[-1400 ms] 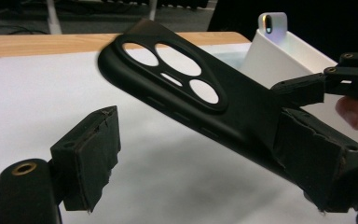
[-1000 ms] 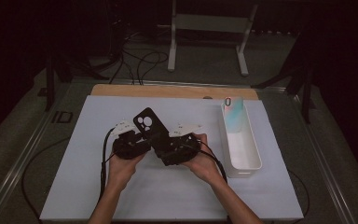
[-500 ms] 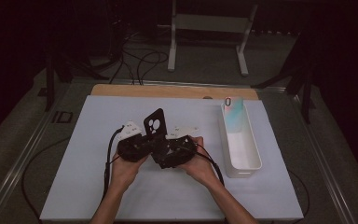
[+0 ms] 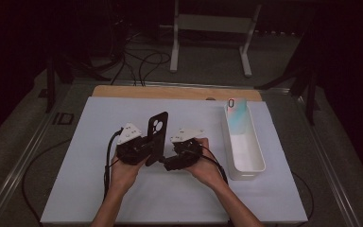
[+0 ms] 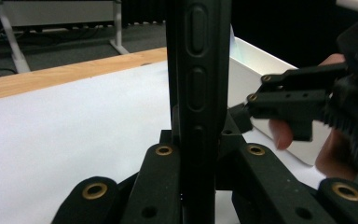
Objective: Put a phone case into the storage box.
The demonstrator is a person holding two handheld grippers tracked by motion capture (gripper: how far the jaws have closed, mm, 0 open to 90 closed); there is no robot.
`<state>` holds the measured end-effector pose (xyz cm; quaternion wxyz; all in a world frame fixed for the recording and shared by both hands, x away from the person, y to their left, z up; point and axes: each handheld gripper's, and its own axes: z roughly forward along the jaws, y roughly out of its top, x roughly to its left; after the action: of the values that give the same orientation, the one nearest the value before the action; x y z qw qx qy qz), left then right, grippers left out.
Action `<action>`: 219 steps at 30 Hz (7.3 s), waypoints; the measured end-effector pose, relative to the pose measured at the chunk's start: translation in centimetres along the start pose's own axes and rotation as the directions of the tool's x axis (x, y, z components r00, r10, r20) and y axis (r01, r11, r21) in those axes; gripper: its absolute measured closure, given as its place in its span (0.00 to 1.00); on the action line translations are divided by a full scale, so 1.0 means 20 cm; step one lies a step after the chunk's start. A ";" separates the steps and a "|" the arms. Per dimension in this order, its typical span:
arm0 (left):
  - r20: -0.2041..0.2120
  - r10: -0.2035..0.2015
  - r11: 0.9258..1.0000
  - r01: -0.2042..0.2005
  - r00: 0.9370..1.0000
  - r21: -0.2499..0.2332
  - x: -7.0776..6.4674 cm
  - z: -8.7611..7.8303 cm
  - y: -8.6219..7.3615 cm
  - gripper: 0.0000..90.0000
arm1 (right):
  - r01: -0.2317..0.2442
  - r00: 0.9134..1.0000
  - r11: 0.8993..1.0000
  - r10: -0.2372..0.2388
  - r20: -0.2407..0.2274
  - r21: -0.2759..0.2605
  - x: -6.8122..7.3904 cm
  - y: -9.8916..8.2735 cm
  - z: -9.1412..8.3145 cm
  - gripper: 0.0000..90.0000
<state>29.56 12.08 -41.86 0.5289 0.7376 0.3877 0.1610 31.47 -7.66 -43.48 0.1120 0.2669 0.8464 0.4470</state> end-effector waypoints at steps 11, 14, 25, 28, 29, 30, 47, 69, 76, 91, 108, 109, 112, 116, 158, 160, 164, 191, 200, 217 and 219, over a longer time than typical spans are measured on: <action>-0.027 0.042 0.999 -0.042 0.999 -0.011 0.00 -0.02 -0.01 0.93 | -0.029 0.999 0.999 0.030 0.020 -0.034 -0.05 0.03 -0.08 0.15; -0.038 0.051 0.999 -0.052 0.998 -0.016 0.00 -0.03 -0.01 0.93 | -0.039 0.998 0.998 0.041 0.038 -0.045 -0.06 0.04 -0.09 0.15; -0.055 0.065 0.997 -0.067 0.996 -0.029 0.00 -0.04 -0.05 0.93 | -0.076 0.996 0.992 0.079 0.029 -0.098 -0.08 0.14 -0.14 0.14; -0.058 0.072 0.997 -0.074 0.996 -0.030 0.00 -0.04 -0.05 0.93 | -0.111 0.994 0.986 0.112 0.002 -0.123 -0.08 0.17 -0.14 0.14; -0.058 0.075 0.996 -0.077 0.996 -0.034 0.00 -0.04 -0.05 0.93 | -0.118 0.993 0.985 0.118 -0.001 -0.128 -0.08 0.18 -0.14 0.14; -0.056 0.077 0.996 -0.079 0.995 -0.034 -0.01 -0.04 -0.05 0.93 | -0.120 0.993 0.984 0.120 -0.004 -0.135 -0.08 0.19 -0.14 0.14; -0.008 0.129 0.991 -0.129 0.992 -0.045 -0.07 -0.02 -0.08 0.93 | -0.213 0.975 0.962 0.199 -0.094 -0.170 -0.07 0.29 -0.12 0.11; 0.011 0.133 0.990 -0.132 0.991 -0.048 -0.08 0.00 -0.09 0.92 | -0.245 0.968 0.954 0.232 -0.092 -0.172 -0.05 0.27 -0.09 0.15; 0.004 0.111 0.993 -0.111 0.994 -0.040 -0.07 -0.01 -0.10 0.63 | -0.213 0.977 0.962 0.207 -0.054 -0.169 -0.04 0.27 -0.10 0.15; -0.051 0.066 0.996 -0.068 0.997 -0.050 0.04 -0.12 -0.17 0.14 | -0.215 0.976 0.963 0.218 0.003 -0.160 -0.06 0.26 -0.10 0.15; -0.150 0.080 0.997 -0.082 0.986 -0.012 0.21 -0.30 -0.34 0.01 | -0.194 0.979 0.969 0.201 0.029 -0.152 -0.08 0.26 -0.14 0.15; -0.164 0.081 0.997 -0.083 0.983 -0.007 0.22 -0.31 -0.35 0.01 | -0.191 0.980 0.970 0.198 0.031 -0.150 -0.08 0.26 -0.14 0.15; -0.185 0.080 0.996 -0.084 0.980 -0.015 0.25 -0.35 -0.37 0.01 | -0.185 0.981 0.972 0.193 0.039 -0.146 -0.09 0.26 -0.15 0.15; -0.213 0.079 0.997 -0.082 0.974 -0.001 0.27 -0.37 -0.41 0.01 | -0.184 0.980 0.972 0.192 0.043 -0.147 -0.09 0.27 -0.15 0.15; -0.275 0.040 0.998 -0.051 0.961 -0.035 0.32 -0.41 -0.50 0.01 | -0.162 0.962 0.973 0.193 0.195 -0.164 -0.28 0.36 -0.30 0.15; -0.274 0.042 0.998 -0.052 0.961 -0.029 0.32 -0.41 -0.50 0.01 | -0.170 0.959 0.971 0.202 0.199 -0.169 -0.30 0.36 -0.30 0.15; -0.266 0.040 0.998 -0.050 0.963 -0.030 0.31 -0.40 -0.50 0.01 | -0.195 0.955 0.963 0.230 0.189 -0.187 -0.35 0.37 -0.33 0.15; -0.266 0.030 0.999 -0.041 0.964 -0.036 0.31 -0.41 -0.50 0.01 | -0.195 0.922 0.958 0.252 0.293 -0.210 -0.54 0.37 -0.41 0.15; -0.267 0.032 0.999 -0.042 0.963 -0.033 0.31 -0.41 -0.50 0.01 | -0.187 0.912 0.959 0.249 0.325 -0.211 -0.56 0.37 -0.41 0.15; -0.264 0.041 0.998 -0.049 0.964 -0.025 0.30 -0.40 -0.50 0.01 | -0.185 0.891 0.959 0.255 0.375 -0.213 -0.62 0.36 -0.45 0.15; -0.264 0.040 0.998 -0.049 0.964 -0.025 0.30 -0.40 -0.50 0.01 | -0.188 0.886 0.958 0.260 0.385 -0.215 -0.63 0.36 -0.46 0.15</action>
<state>24.24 23.16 -48.74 0.4805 0.7099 0.4352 0.2753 40.57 -17.77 -32.93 0.2567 0.4399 0.7259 0.4623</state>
